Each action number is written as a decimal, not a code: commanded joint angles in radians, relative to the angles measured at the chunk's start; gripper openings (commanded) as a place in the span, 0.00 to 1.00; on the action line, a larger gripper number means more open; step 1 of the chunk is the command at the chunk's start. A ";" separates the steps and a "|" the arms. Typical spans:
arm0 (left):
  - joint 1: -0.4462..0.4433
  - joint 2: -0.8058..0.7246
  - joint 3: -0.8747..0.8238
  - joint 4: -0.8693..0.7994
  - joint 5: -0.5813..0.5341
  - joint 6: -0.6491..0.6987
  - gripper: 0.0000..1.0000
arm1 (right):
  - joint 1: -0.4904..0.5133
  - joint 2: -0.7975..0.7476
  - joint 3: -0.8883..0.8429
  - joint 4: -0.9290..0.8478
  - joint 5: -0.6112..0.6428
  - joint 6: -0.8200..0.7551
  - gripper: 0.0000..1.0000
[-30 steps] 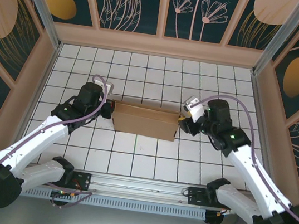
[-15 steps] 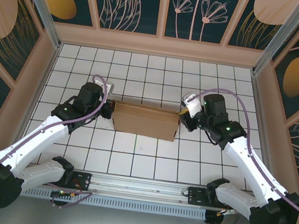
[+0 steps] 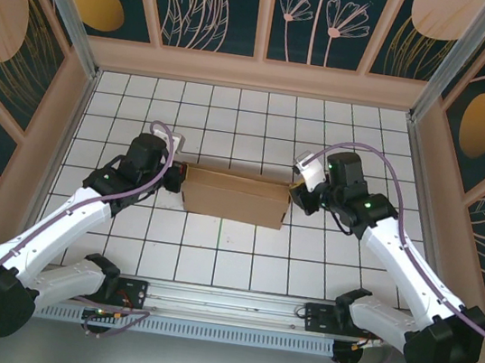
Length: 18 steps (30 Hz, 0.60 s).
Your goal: Fold the paper box
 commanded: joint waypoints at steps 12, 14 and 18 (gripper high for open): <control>-0.005 0.027 0.027 -0.075 0.006 0.004 0.00 | 0.003 0.065 0.102 -0.058 -0.031 0.210 0.00; -0.004 0.030 0.028 -0.076 0.004 0.003 0.00 | 0.003 0.087 0.120 -0.073 -0.018 0.292 0.00; -0.005 0.032 0.024 -0.073 0.002 0.003 0.00 | 0.003 0.145 0.166 -0.119 0.006 0.445 0.00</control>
